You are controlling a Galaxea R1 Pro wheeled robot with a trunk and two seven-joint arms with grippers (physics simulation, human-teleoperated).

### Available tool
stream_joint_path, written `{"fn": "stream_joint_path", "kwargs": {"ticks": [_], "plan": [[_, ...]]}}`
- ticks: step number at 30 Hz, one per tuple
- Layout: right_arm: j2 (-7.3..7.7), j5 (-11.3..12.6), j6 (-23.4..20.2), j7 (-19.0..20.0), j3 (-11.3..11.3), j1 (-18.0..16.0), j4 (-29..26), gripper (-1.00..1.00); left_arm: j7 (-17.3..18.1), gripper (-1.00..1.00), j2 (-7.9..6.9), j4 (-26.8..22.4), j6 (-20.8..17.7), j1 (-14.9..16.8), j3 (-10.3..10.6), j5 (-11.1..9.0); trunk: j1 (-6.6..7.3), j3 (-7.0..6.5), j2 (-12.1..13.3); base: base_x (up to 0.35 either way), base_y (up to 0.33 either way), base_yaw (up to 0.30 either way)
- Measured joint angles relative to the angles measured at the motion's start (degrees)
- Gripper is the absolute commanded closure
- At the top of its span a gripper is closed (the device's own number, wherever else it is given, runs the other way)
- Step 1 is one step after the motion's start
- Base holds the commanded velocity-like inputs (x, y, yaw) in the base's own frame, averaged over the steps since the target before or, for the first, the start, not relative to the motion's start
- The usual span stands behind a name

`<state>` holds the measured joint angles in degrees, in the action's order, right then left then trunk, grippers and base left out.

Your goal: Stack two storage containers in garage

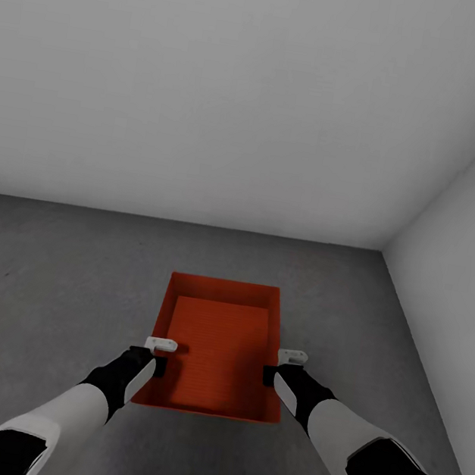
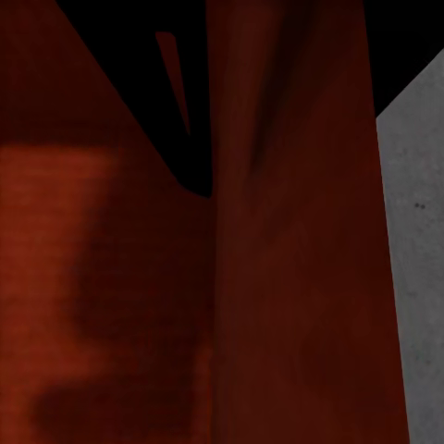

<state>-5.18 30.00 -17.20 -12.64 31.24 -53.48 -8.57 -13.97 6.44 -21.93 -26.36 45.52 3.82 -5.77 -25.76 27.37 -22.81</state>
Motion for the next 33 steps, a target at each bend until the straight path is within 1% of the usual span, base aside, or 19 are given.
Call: {"fn": "stream_joint_path", "kwargs": {"ticks": [13,24,33], "plan": [[0.0,0.0,0.0,0.0,0.0,0.0,0.0,1.0,0.0,1.0,0.0,0.0,0.0,0.0,0.0,0.0,0.0,1.18,0.0,0.0,0.0,0.0],[0.0,-0.2,-0.1,0.0,-0.1,0.0,0.0,1.0,0.0,1.0,0.01,0.0,0.0,0.0,0.0,0.0,0.0,1.31,0.0,0.0,0.0,0.005],[0.0,-0.1,0.0,0.0,-0.1,0.0,0.0,1.0,0.0,1.0,0.0,0.0,0.0,0.0,0.0,0.0,0.0,1.95,0.0,0.0,0.0,0.077]]}}
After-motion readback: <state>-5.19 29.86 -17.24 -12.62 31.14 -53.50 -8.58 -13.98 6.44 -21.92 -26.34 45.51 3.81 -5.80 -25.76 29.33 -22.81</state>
